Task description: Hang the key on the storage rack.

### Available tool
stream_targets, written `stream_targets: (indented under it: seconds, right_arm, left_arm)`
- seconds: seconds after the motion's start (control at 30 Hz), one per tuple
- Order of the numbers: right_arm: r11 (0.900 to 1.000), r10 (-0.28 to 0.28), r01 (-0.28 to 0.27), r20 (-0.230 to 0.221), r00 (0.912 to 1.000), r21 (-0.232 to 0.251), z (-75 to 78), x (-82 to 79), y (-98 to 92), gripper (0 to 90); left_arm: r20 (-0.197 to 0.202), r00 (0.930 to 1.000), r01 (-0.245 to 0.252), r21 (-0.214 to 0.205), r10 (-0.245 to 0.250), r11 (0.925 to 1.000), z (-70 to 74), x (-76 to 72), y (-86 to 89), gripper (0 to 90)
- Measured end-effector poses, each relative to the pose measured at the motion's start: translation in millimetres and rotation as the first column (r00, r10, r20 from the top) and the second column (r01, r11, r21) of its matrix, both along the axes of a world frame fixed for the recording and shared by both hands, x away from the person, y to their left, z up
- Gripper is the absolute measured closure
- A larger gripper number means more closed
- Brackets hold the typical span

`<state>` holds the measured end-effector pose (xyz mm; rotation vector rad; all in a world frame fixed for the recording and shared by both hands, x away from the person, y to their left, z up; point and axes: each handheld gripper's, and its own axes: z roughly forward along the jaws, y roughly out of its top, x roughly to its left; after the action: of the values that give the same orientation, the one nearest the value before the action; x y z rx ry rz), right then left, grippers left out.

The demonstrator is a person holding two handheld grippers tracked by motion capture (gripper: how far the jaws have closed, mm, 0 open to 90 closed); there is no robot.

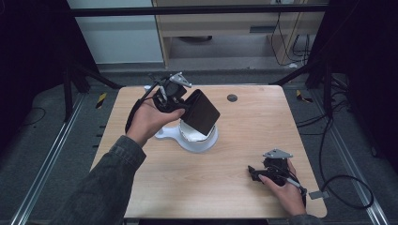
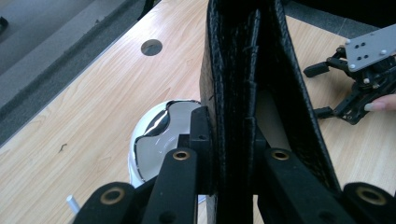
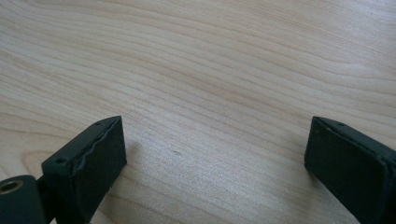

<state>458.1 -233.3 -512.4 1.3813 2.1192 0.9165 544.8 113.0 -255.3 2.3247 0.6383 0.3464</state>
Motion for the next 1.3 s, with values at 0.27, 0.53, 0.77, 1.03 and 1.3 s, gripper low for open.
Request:
stream_targets:
  seconds: [0.27, 0.53, 0.77, 1.03, 1.3]
  right_arm:
    - [1.0000, -0.005, 0.006, -0.005, 1.0000, 0.006, 0.0, -2.2, 0.2, 5.6]
    - [1.0000, -0.004, 0.004, -0.002, 1.0000, 0.005, -0.1, -2.2, 0.0, 5.5]
    - [1.0000, -0.004, 0.004, -0.002, 1.0000, 0.004, -0.1, -2.5, -0.1, 5.5]
    - [1.0000, -0.002, 0.002, -0.002, 1.0000, 0.005, -0.1, -3.2, -0.2, 5.6]
    - [1.0000, -0.001, 0.001, -0.004, 1.0000, 0.004, -0.1, -3.5, -0.1, 5.5]
  left_arm:
    - [-0.016, 0.9995, -0.027, 0.007, 0.027, 0.9996, -7.4, 5.5, 14.4, 80.4]
    - [-0.031, 0.9987, -0.040, 0.032, 0.041, 0.9987, -22.0, 11.2, 19.0, 80.3]
    - [-0.057, 0.9974, -0.041, 0.051, 0.044, 0.9978, -35.9, 16.0, 18.9, 80.3]
    - [-0.075, 0.9961, -0.041, 0.071, 0.046, 0.9967, -46.3, 21.3, 12.5, 80.2]
    - [-0.095, 0.9945, -0.037, 0.076, 0.044, 0.9964, -54.6, 26.9, 6.7, 80.1]
